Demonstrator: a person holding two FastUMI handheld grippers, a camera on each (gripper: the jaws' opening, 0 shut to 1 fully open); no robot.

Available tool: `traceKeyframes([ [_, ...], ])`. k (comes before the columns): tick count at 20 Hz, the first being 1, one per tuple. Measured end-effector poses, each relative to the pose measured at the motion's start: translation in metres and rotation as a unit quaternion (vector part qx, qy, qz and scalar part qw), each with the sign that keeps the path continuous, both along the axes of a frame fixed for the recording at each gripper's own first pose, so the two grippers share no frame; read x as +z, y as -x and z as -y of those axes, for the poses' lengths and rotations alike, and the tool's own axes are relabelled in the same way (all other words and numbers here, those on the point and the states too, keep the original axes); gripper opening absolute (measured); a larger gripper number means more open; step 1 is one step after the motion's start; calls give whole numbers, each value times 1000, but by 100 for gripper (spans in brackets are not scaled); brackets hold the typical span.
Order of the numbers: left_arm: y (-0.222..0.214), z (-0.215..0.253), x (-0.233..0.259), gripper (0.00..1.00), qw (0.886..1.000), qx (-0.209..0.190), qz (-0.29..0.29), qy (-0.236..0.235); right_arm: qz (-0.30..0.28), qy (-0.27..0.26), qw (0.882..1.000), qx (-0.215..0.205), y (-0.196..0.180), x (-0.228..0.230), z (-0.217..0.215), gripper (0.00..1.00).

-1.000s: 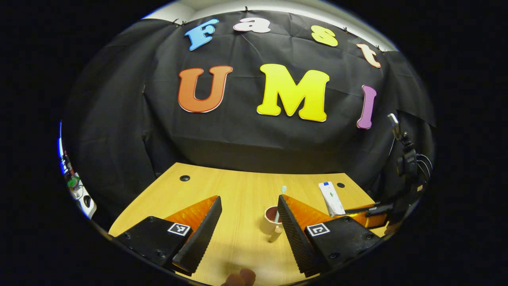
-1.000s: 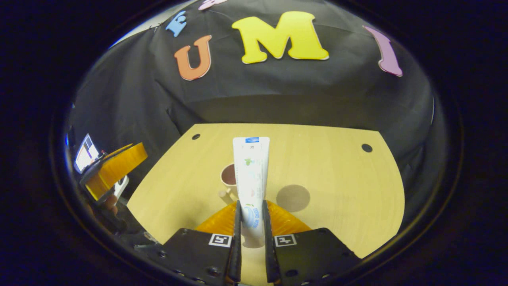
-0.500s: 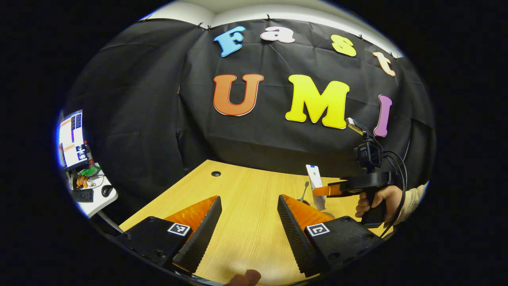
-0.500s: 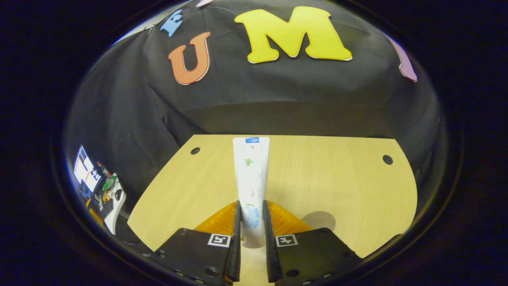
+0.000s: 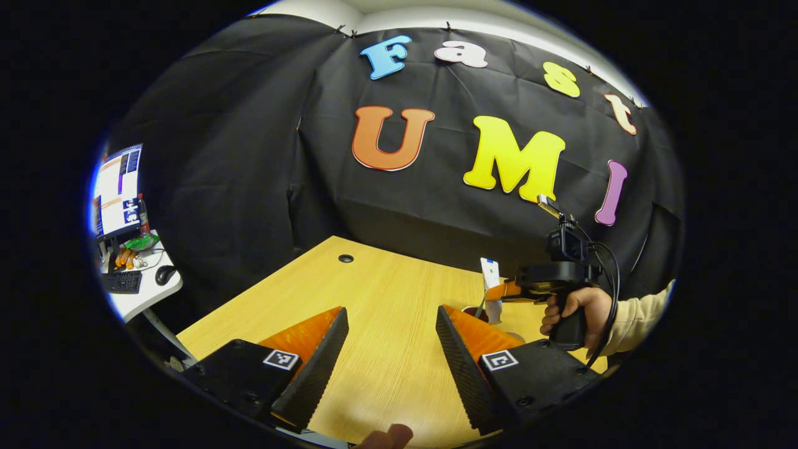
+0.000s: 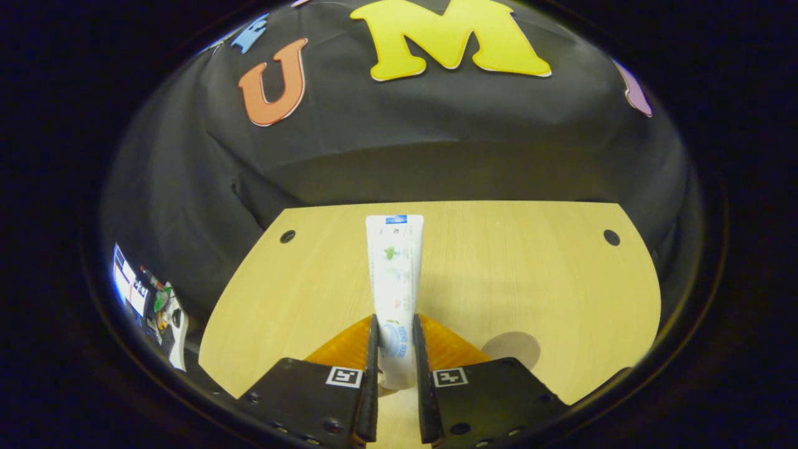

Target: Put the toothbrush and toothpaste on the desktop into the cup, then pick up the cup and place it on the coaster on the desktop.

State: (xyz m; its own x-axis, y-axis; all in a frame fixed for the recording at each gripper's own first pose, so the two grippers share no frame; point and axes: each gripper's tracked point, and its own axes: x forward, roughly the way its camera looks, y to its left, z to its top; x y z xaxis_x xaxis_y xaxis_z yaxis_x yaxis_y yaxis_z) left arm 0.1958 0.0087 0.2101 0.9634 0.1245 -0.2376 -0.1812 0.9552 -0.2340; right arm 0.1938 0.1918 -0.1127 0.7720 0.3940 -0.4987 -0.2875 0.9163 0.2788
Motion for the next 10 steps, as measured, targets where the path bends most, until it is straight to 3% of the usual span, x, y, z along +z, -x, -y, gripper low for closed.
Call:
traceKeyframes([
  [10,-14,17,3,91,999,-38,-6,6,22,-37,999,3,-4,19,-4,30],
])
